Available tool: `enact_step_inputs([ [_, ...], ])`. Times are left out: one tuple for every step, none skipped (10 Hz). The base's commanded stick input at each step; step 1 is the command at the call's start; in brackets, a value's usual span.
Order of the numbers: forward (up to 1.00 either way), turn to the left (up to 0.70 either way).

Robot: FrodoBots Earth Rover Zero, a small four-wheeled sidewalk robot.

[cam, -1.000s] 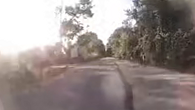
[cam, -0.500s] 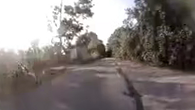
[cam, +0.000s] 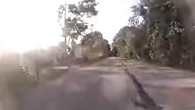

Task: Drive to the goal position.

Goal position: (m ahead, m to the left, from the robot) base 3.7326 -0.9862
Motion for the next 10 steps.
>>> enact_step_inputs([
  [0.7,0.02],
  [0.7,0.02],
  [0.7,0.03],
  [0.7,0.03],
  [0.7,0.03],
  [0.7,0.03],
  [0.7,0.03],
  [0.7,0.03],
  [0.7,0.03],
  [0.7,0.03],
])
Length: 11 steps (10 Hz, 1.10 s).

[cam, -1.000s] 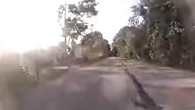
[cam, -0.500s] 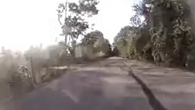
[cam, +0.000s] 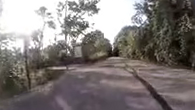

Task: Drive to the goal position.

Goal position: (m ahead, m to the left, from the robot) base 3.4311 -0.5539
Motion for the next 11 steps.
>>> enact_step_inputs([
  [0.7,0.02],
  [0.7,0.02],
  [0.7,0.02],
  [0.7,0.02],
  [0.7,0.02],
  [0.7,0.02],
  [0.7,0.02],
  [0.7,0.02],
  [0.7,0.02],
  [0.7,0.02],
  [0.7,0.02],
])
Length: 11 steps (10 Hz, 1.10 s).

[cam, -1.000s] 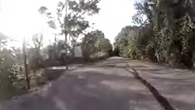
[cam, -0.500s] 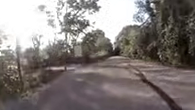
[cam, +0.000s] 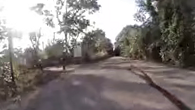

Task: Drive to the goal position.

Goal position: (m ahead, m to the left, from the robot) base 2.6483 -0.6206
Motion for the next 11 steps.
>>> enact_step_inputs([
  [0.7,0.02],
  [0.7,0.02],
  [0.7,0.02],
  [0.7,0.02],
  [0.7,0.02],
  [0.7,0.02],
  [0.7,0.02],
  [0.7,0.02],
  [0.7,0.02],
  [0.7,0.02],
  [0.7,0.02],
])
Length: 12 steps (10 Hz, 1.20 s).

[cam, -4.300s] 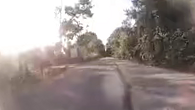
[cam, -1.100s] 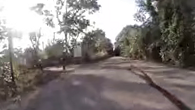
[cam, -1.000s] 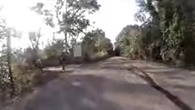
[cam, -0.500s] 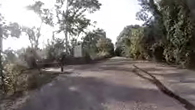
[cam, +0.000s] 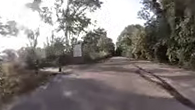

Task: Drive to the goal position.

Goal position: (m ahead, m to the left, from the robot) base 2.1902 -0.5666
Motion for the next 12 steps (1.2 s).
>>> enact_step_inputs([
  [0.7,0.02],
  [0.7,0.02],
  [0.7,0.02],
  [0.7,0.03],
  [0.7,0.03],
  [0.7,0.03],
  [0.7,0.03],
  [0.7,0.03],
  [0.7,0.02],
  [0.7,0.02],
  [0.7,0.02],
  [0.7,0.02],
])
